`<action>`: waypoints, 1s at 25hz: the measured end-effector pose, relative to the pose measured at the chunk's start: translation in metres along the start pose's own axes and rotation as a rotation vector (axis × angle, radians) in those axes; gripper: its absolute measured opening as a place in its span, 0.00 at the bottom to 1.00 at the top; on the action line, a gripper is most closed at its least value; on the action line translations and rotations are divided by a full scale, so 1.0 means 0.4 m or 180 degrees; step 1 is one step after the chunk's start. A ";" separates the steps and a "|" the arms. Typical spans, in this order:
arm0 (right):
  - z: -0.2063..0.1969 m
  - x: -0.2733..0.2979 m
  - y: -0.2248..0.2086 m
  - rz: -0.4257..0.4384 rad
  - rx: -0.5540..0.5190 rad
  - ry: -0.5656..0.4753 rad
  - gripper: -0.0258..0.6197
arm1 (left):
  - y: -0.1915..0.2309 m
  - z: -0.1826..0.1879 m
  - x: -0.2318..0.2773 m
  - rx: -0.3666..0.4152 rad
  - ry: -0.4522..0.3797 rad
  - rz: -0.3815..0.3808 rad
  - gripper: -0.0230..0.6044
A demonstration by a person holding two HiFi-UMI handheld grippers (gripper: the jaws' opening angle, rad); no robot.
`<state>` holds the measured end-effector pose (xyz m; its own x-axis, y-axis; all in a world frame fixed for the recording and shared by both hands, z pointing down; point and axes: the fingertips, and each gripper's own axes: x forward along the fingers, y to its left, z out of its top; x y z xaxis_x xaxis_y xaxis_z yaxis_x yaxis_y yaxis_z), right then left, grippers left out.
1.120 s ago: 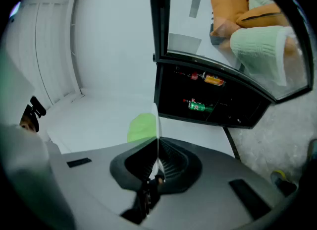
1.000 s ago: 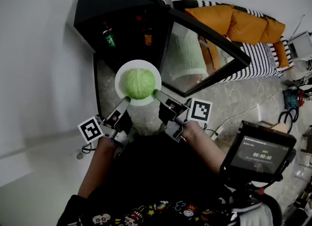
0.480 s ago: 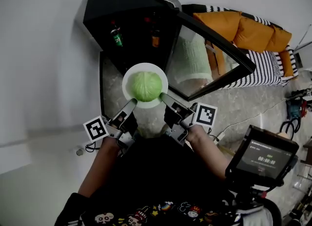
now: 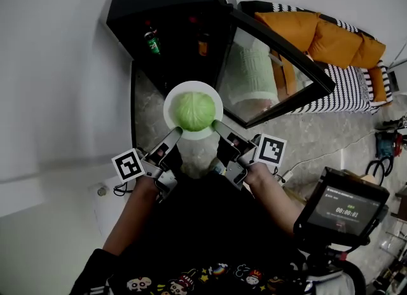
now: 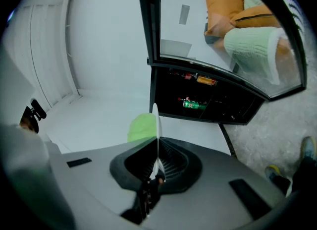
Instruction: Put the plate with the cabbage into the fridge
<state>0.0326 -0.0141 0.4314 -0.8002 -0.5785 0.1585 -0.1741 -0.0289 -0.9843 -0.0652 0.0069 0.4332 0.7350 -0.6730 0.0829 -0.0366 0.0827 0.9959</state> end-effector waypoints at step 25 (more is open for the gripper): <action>-0.003 0.007 -0.004 -0.0125 0.0003 0.0105 0.07 | 0.013 -0.004 -0.007 -0.0134 -0.0058 0.0023 0.06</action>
<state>0.0302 -0.0147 0.4336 -0.8111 -0.5497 0.1996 -0.2053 -0.0519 -0.9773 -0.0665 0.0104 0.4381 0.7224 -0.6855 0.0913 -0.0132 0.1182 0.9929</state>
